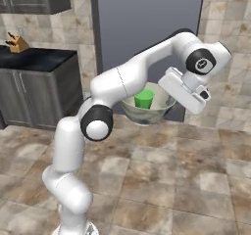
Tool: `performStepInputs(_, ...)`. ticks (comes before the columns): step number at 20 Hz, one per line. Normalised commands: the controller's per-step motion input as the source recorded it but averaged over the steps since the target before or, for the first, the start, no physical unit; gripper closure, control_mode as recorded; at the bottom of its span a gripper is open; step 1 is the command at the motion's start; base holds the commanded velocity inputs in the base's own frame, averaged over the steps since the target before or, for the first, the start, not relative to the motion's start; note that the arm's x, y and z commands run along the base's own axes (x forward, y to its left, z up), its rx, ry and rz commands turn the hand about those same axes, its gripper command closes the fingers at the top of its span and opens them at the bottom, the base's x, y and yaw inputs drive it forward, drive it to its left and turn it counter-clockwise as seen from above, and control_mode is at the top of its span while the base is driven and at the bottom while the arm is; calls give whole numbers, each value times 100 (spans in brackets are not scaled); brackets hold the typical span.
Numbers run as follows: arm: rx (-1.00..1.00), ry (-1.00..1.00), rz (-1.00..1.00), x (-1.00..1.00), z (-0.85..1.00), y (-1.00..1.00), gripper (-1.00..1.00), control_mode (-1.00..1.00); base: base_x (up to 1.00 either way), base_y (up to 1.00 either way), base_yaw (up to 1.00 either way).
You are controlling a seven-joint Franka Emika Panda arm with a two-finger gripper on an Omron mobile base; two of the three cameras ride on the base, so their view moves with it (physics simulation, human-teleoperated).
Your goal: Place the cup inside the bowl on the dining table and move the bowl to any counter.
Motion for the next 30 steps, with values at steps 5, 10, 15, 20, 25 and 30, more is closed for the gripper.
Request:
performStepInputs(5,0,0,0,0,0,0,100,100,100,-13,-16)
performStepInputs(10,0,0,0,0,0,0,100,100,99,-14,-23)
performStepInputs(15,0,0,0,0,0,0,100,100,80,-34,-27)
performStepInputs(20,0,0,0,0,0,0,100,100,57,-37,-29)
performStepInputs(25,0,0,0,0,0,0,100,100,39,-41,-29)
performStepInputs(30,0,0,0,0,0,0,100,100,32,-40,-30)
